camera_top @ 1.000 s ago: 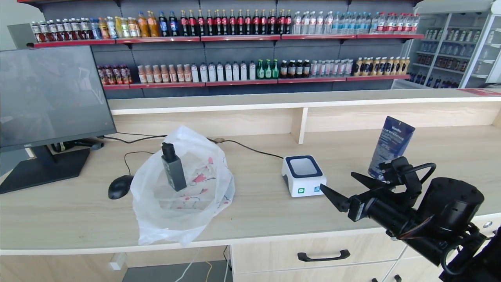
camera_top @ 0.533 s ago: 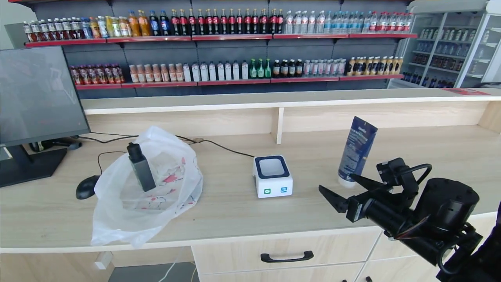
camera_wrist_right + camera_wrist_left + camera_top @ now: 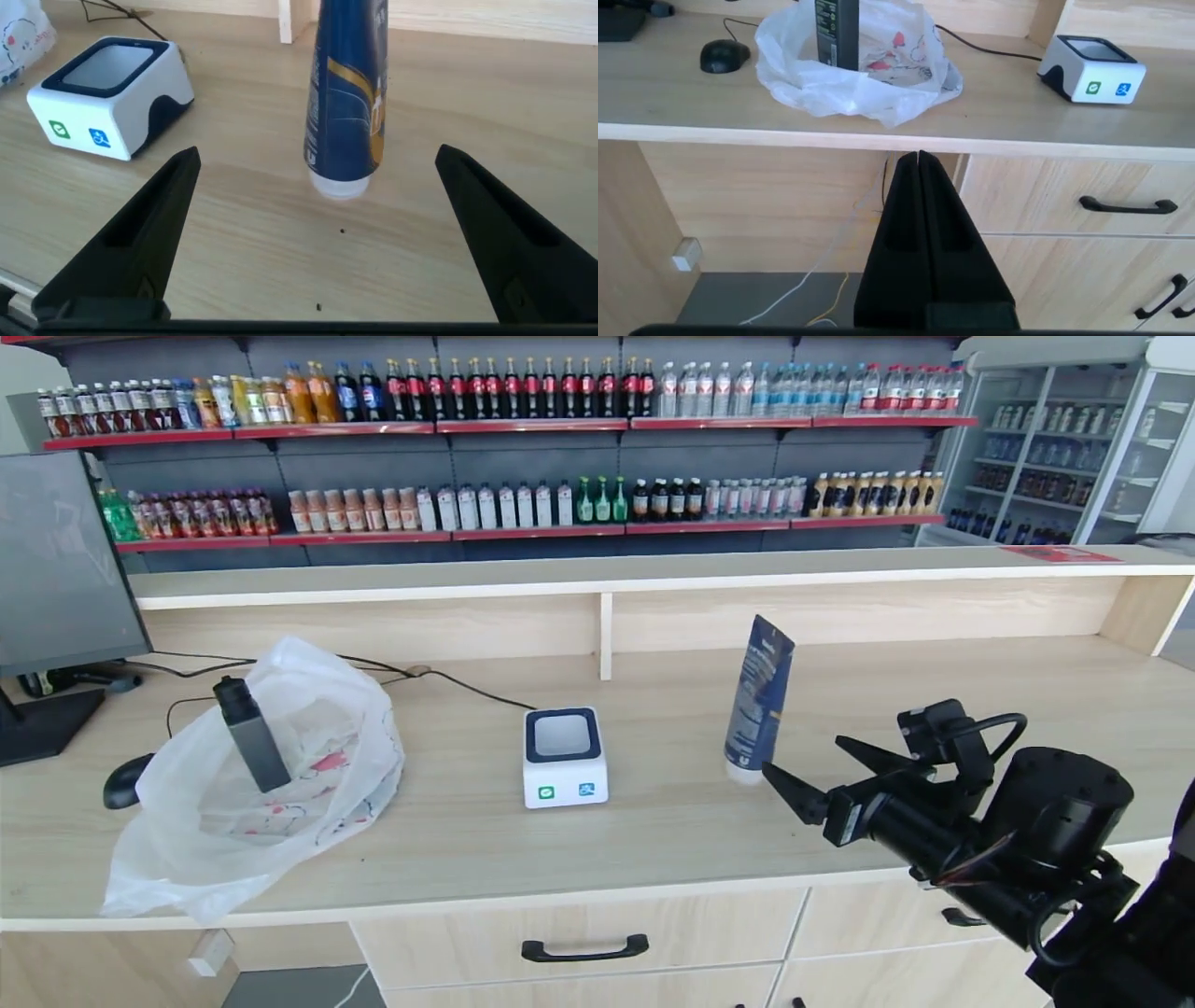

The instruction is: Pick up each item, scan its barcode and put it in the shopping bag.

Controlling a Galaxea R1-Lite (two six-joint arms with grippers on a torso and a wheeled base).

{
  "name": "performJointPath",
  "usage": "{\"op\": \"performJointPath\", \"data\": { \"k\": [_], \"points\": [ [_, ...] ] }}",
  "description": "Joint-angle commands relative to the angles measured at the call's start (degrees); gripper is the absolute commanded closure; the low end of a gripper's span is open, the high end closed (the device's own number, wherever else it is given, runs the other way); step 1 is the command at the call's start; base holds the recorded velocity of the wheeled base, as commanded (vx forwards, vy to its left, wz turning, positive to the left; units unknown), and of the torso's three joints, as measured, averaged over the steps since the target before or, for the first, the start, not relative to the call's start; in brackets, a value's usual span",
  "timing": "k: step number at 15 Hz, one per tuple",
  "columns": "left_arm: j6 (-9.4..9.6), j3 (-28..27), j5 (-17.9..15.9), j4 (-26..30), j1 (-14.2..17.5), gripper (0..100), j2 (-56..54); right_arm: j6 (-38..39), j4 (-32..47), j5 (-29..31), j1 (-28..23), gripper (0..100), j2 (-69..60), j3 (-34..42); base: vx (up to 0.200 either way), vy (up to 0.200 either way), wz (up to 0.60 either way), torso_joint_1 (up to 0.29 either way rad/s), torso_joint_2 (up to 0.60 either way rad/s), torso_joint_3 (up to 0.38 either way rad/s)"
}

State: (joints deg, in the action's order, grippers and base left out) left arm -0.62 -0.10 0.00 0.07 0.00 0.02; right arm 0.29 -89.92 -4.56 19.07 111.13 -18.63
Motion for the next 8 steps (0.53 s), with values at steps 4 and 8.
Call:
{"op": "performJointPath", "data": {
  "k": [4,8],
  "points": [
    [0.18,0.0,0.0,0.0,0.0,100,0.0,-0.2,-0.1,2.5,-0.3,0,1.6,-1.0,0.000,-0.050,0.00,0.002,0.00,0.003],
    [0.18,0.0,0.0,0.0,0.0,100,0.0,-1.9,-0.1,3.6,0.6,0,3.8,-6.1,0.000,0.000,0.00,0.000,0.00,0.000]
  ]
}}
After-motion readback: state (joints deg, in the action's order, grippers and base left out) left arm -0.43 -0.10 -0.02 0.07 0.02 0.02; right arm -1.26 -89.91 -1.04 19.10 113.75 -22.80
